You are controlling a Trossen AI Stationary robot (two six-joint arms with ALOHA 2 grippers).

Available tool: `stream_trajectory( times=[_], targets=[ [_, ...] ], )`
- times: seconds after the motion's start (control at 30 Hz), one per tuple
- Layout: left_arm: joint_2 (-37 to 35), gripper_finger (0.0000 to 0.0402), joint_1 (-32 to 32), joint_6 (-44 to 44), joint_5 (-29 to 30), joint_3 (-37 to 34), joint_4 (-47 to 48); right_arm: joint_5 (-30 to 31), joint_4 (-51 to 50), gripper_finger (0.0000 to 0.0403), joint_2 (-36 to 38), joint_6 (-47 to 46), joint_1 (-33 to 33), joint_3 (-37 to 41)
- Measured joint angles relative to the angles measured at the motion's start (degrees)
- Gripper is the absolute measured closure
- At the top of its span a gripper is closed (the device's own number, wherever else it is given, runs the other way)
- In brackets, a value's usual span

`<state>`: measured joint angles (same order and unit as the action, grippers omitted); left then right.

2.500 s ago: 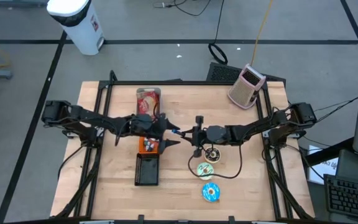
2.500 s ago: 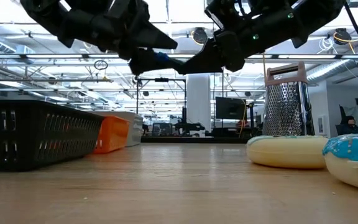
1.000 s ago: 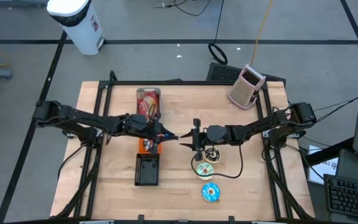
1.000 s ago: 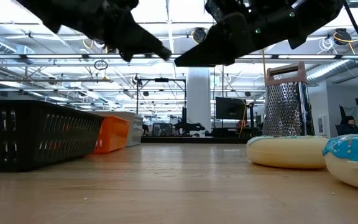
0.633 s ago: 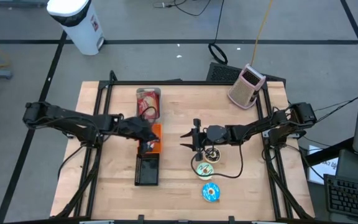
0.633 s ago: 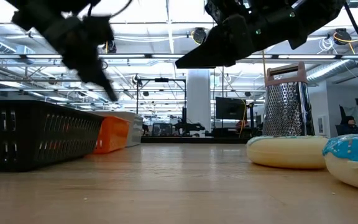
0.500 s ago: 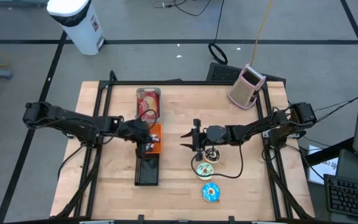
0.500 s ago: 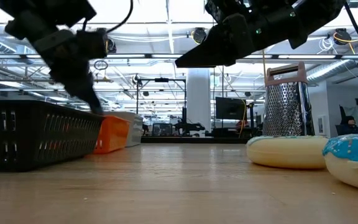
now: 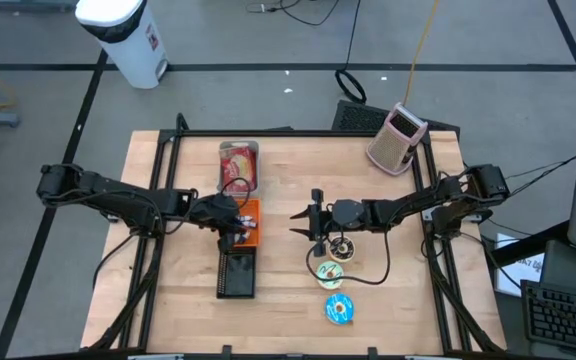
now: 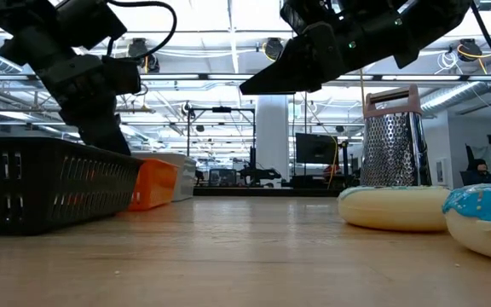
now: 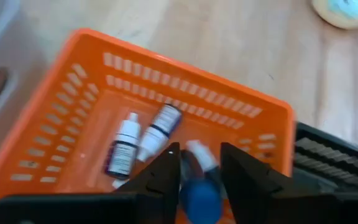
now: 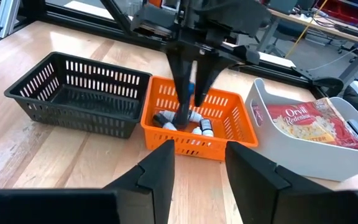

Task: Pick & Place Food Item
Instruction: Put the blue food coloring bottle into the orange bin, then put the black donut into the black bin

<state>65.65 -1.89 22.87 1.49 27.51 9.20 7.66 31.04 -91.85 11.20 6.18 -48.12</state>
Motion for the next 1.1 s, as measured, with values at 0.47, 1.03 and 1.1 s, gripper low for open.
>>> stream_trajectory(
  times=[0.47, 1.03, 1.1],
  targets=[
    [0.00, 0.0142, 0.00, -0.40, 5.44, 2.29, -1.08, 0.18, -5.68, 0.0265, 1.19, -2.37, 0.68, 0.02],
    [0.00, 0.0127, -0.07, -0.16, 1.59, 5.01, -7.27, 2.92, -55.38, 0.0221, 11.43, -52.15, 6.36, 3.06],
    [0.00, 0.0128, -0.07, -0.06, 1.61, 5.01, -8.44, -0.27, -53.58, 0.0217, 11.41, -54.42, 6.20, 4.99]
  ],
)
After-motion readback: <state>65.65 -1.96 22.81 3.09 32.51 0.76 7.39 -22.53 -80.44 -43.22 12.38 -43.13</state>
